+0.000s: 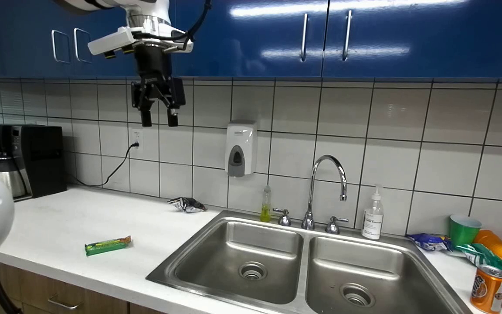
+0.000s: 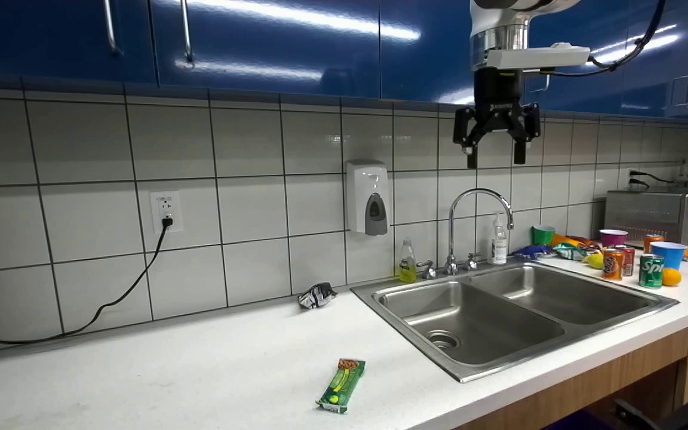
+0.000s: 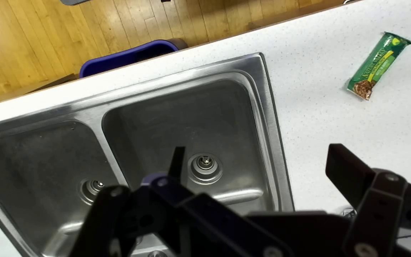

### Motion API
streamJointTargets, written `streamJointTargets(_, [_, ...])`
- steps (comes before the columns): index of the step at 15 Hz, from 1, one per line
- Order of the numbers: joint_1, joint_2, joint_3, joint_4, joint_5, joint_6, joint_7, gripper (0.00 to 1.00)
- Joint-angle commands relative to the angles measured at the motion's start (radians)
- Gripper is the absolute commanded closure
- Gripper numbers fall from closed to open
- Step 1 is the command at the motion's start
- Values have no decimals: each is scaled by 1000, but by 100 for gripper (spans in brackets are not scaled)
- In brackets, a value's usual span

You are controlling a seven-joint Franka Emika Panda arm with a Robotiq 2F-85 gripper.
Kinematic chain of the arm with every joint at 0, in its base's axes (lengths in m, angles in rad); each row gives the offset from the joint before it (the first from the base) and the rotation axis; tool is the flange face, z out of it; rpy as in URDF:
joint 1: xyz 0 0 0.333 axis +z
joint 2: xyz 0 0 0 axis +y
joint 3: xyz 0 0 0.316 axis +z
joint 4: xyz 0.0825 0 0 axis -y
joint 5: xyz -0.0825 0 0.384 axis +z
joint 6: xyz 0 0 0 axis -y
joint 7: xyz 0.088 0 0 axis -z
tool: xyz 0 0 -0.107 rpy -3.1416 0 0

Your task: Put the green pack inside the sink

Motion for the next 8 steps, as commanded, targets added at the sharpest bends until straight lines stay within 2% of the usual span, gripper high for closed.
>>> streamJointTargets(1, [3,1,-2,2,-1,-2,1,0])
streamJointTargets(8, [28,11,9,-24,32,-1,7,0])
